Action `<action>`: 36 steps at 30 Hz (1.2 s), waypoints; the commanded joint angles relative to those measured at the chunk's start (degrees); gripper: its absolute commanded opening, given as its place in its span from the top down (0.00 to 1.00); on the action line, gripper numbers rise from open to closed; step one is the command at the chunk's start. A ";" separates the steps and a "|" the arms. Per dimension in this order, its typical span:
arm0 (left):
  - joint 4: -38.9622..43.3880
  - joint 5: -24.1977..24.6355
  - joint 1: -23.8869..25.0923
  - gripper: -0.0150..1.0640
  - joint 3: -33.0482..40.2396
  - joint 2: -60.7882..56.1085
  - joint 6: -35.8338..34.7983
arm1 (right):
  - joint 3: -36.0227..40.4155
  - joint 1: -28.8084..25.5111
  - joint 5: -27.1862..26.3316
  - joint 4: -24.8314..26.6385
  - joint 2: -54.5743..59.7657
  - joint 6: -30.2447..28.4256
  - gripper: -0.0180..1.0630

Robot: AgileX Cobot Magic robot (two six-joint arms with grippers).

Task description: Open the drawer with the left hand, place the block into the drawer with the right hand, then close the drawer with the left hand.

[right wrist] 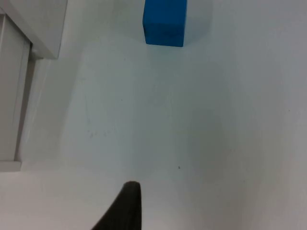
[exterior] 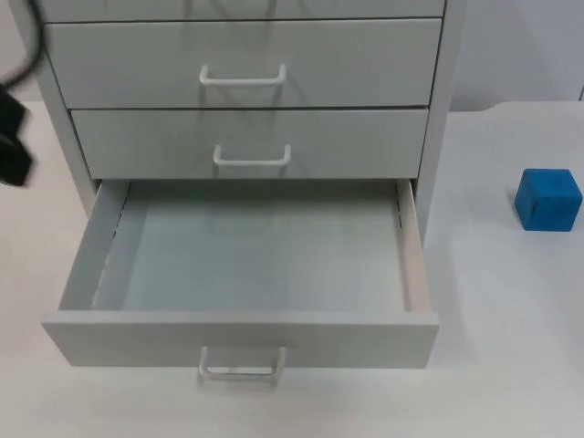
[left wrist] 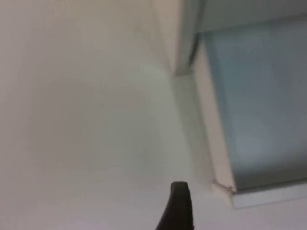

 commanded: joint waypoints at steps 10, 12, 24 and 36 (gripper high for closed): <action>0.10 1.71 5.80 0.33 -0.09 -4.62 0.10 | -0.37 0.15 -0.47 0.89 -0.12 -0.16 0.02; 0.62 1.71 5.80 0.29 -0.09 -4.71 0.10 | -0.37 0.15 -0.47 1.43 -0.12 -0.16 0.02; -1.93 5.79 5.80 0.01 -0.09 -9.79 -0.02 | -6.62 0.15 2.37 2.89 10.71 -0.30 0.02; -1.23 8.98 5.80 0.01 -0.09 -21.51 -0.02 | -22.62 1.36 0.57 0.38 35.60 3.32 0.02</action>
